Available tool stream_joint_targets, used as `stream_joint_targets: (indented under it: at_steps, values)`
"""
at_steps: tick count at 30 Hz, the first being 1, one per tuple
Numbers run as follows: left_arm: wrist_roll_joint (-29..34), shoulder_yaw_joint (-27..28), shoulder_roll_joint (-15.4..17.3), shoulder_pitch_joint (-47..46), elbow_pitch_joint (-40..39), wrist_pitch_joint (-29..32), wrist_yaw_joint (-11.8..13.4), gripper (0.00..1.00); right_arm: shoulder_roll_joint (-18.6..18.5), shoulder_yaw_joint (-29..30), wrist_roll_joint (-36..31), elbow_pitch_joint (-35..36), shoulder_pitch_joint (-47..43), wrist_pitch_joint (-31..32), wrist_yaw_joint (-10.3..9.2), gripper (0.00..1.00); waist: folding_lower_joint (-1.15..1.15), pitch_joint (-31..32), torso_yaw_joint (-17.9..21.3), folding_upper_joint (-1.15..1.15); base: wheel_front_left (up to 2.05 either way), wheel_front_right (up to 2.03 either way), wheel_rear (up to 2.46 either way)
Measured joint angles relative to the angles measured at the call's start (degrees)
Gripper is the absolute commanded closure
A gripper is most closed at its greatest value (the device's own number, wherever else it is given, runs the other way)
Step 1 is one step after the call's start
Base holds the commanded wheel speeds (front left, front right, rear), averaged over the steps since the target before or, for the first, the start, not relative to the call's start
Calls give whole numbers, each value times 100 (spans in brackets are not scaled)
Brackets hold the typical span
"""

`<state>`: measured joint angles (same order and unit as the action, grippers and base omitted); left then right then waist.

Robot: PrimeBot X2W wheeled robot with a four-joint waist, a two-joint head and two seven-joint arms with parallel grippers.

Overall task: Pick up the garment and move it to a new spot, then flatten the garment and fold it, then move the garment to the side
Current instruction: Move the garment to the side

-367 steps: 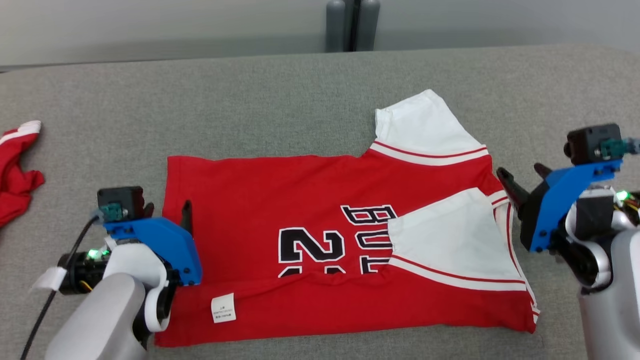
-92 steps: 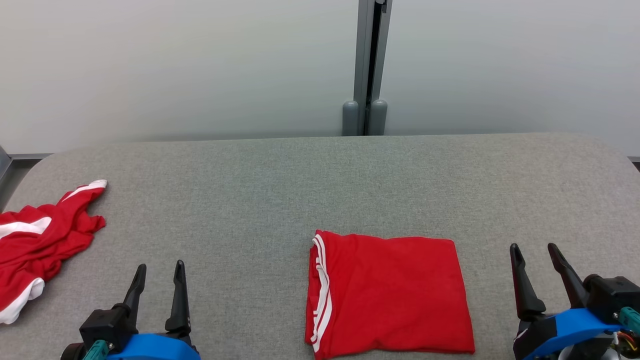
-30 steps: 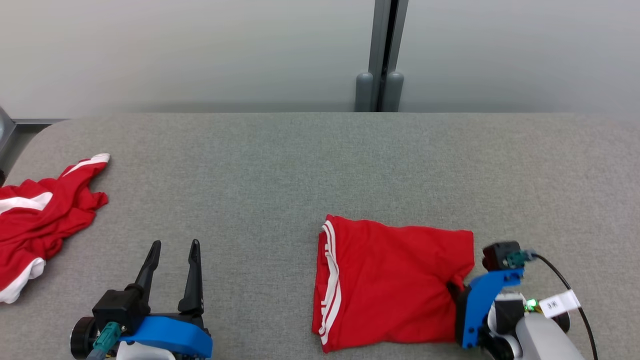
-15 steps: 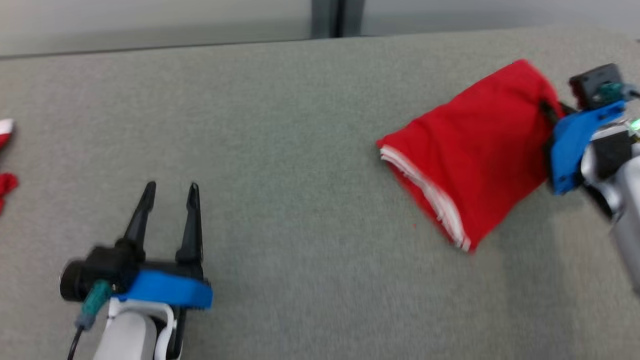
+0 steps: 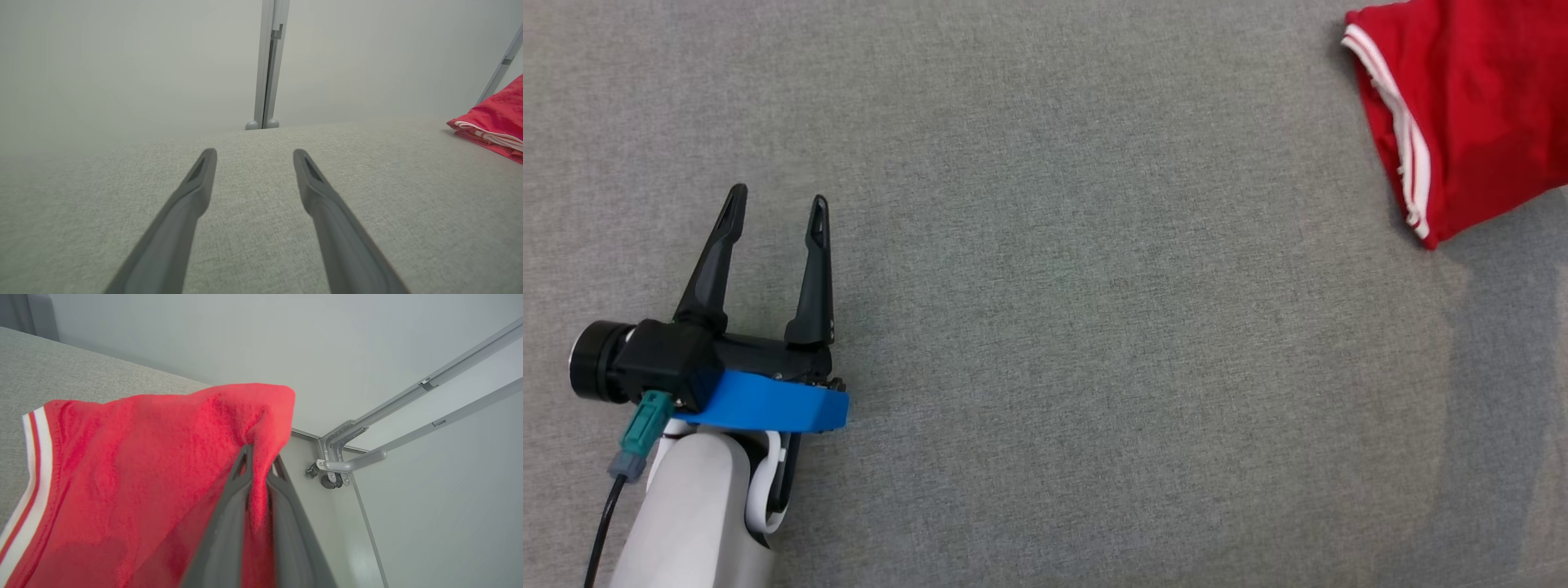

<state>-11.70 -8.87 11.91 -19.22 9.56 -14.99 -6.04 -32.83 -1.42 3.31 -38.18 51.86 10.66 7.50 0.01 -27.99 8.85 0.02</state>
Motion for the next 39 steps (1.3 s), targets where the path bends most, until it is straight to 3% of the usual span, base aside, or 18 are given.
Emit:
stream_joint_targets:
  at_steps: [9, 11, 19, 24, 31, 39]
  values:
    - [15, -126, 62, -114, -64, 29, -5, 0, -23, 44, -571, -91, 32, -641, 0, 100, -1, -105, -20, 0, 0, 0, 0]
    - [9, -146, 54, -113, -55, 32, -5, 0, -22, -7, -734, -66, 40, -758, 0, 0, -1, -84, -69, 0, 0, 0, 0]
    - [-91, -172, 5, -57, 58, 25, 11, 0, 3, -79, -1067, 29, -85, -1265, 0, 0, -1, 274, -303, -1, 0, 0, 0]
    - [-160, -182, -109, 155, 219, 15, 34, 0, 298, 48, -721, 155, -630, -1616, -1, 0, -2, 757, -519, -1, 0, 0, 0]
    - [-333, -32, -188, 782, 503, 0, 143, 0, 1269, 346, 261, 679, -1797, -2062, 0, 0, -3, 1533, -700, -2, 0, 0, 0]
    - [-355, 93, -296, 1456, 588, 0, 169, 0, 2149, 705, 491, 1656, -3507, -2123, -1, 0, -3, 2274, -857, -4, 0, 0, 0]
